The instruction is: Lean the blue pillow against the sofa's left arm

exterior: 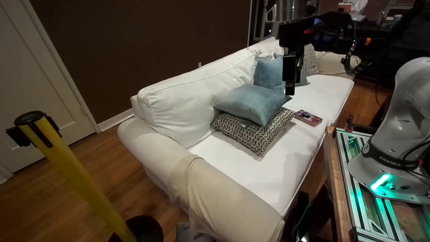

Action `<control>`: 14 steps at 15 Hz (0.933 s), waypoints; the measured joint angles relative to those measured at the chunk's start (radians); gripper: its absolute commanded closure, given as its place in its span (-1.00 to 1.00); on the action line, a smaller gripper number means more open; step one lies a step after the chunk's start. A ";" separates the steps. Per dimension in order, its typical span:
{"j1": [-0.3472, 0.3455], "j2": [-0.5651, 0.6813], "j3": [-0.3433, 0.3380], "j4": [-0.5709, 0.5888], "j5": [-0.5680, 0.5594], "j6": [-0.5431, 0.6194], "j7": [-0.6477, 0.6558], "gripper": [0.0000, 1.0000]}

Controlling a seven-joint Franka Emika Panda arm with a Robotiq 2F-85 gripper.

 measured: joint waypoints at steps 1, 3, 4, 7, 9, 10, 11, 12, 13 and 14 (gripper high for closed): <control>-0.007 0.004 -0.001 0.000 -0.004 0.014 0.000 -1.00; -0.027 0.032 -0.011 0.002 -0.015 0.064 -0.003 -1.00; -0.040 0.057 -0.018 0.004 -0.027 0.103 -0.004 -1.00; -0.082 0.169 -0.036 0.025 -0.093 0.230 -0.004 -1.00; -0.111 0.267 -0.052 0.063 -0.150 0.310 -0.003 -1.00; -0.125 0.317 -0.062 0.090 -0.177 0.342 -0.002 -1.00; -0.137 0.369 -0.074 0.123 -0.204 0.369 -0.002 -1.00; -0.149 0.421 -0.087 0.159 -0.230 0.395 -0.002 -1.00; -0.159 0.474 -0.103 0.197 -0.256 0.415 -0.002 -1.00; -0.167 0.525 -0.119 0.236 -0.280 0.432 -0.001 -1.00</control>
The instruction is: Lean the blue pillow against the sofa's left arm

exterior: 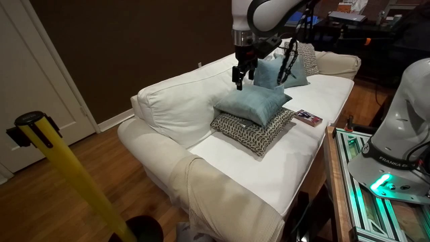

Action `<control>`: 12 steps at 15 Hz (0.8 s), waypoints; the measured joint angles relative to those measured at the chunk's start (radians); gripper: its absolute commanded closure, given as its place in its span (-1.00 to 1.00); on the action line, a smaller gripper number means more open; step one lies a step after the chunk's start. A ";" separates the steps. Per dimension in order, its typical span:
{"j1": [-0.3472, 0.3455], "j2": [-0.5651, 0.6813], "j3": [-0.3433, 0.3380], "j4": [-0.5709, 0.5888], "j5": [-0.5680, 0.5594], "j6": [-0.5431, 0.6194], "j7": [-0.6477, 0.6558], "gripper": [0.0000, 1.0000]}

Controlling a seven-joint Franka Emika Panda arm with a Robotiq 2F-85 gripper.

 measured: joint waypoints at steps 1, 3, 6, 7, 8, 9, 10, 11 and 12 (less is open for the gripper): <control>-0.006 0.050 -0.016 0.039 -0.023 0.014 0.000 -1.00; -0.013 0.147 -0.051 0.114 -0.066 0.049 0.000 -1.00; -0.016 0.281 -0.101 0.215 -0.103 0.079 -0.002 -1.00; -0.018 0.322 -0.116 0.243 -0.106 0.097 -0.005 -1.00; -0.022 0.360 -0.132 0.267 -0.107 0.121 -0.007 -1.00; -0.026 0.396 -0.147 0.289 -0.107 0.144 -0.010 -1.00; -0.031 0.430 -0.161 0.307 -0.107 0.166 -0.013 -1.00; -0.035 0.461 -0.174 0.322 -0.107 0.185 -0.016 -1.00; -0.042 0.491 -0.186 0.337 -0.107 0.206 -0.021 -1.00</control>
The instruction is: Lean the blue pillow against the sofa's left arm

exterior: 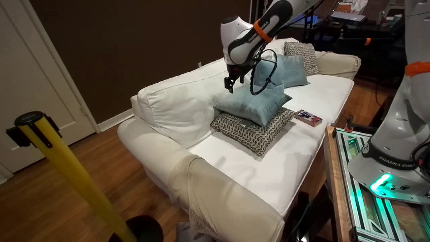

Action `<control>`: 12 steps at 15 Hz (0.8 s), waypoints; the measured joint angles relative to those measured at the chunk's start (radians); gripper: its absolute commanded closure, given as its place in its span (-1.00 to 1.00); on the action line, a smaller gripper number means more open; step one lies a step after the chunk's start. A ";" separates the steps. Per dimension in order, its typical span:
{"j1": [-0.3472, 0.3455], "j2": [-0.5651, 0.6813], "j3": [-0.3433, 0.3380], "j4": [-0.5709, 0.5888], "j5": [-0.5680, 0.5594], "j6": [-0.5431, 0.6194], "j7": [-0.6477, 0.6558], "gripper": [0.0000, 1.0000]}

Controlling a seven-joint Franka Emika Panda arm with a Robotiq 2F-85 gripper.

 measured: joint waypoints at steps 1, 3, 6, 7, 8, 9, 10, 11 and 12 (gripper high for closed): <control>-0.008 0.028 -0.008 0.012 0.001 0.016 -0.005 -1.00; -0.027 0.078 -0.019 0.032 0.005 0.057 -0.021 -1.00; -0.059 0.133 -0.020 0.058 0.037 0.087 -0.050 -1.00; -0.066 0.145 -0.019 0.065 0.049 0.087 -0.060 -1.00; -0.070 0.152 -0.019 0.070 0.054 0.087 -0.064 -1.00; -0.071 0.156 -0.019 0.074 0.057 0.087 -0.065 -1.00; -0.071 0.158 -0.018 0.077 0.058 0.087 -0.065 -1.00; -0.071 0.158 -0.017 0.079 0.059 0.087 -0.065 -1.00; -0.071 0.158 -0.017 0.080 0.059 0.087 -0.065 -1.00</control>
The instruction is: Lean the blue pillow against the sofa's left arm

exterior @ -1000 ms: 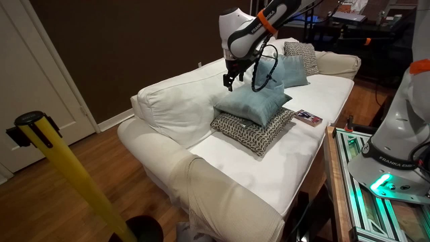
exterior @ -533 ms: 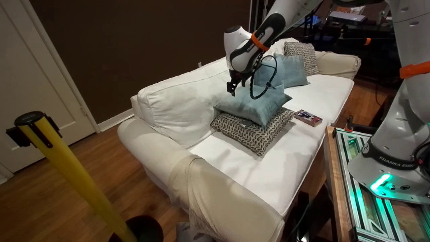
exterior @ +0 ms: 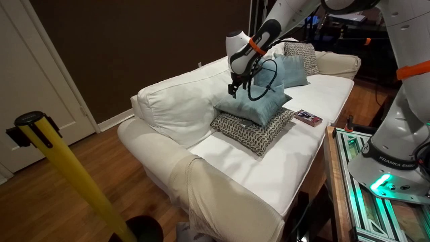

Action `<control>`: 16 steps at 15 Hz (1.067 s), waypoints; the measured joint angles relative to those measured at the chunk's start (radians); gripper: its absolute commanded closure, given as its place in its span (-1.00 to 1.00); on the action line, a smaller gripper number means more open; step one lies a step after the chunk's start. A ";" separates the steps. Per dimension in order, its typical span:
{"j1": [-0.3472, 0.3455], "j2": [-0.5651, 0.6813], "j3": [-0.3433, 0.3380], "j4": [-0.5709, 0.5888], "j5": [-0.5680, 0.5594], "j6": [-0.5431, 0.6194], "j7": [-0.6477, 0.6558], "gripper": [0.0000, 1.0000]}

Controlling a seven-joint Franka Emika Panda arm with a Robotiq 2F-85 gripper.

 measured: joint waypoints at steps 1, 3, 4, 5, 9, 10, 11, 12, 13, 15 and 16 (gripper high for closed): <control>0.000 0.000 0.000 0.001 0.000 0.000 0.000 -1.00; 0.001 0.000 -0.001 0.002 0.000 0.000 0.000 -1.00; 0.005 0.001 -0.008 0.004 -0.003 0.000 0.003 -1.00; 0.013 0.007 -0.020 0.009 -0.013 0.005 0.010 -1.00; 0.042 0.081 -0.069 0.059 -0.044 0.058 0.054 -1.00; 0.046 0.105 -0.076 0.077 -0.044 0.065 0.064 -1.00; 0.050 0.131 -0.082 0.096 -0.044 0.068 0.071 -1.00; 0.053 0.158 -0.087 0.117 -0.044 0.069 0.077 -1.00; 0.055 0.185 -0.092 0.139 -0.044 0.069 0.082 -1.00; 0.059 0.240 -0.104 0.183 -0.044 0.069 0.090 -1.00; 0.060 0.268 -0.113 0.205 -0.044 0.069 0.095 -0.50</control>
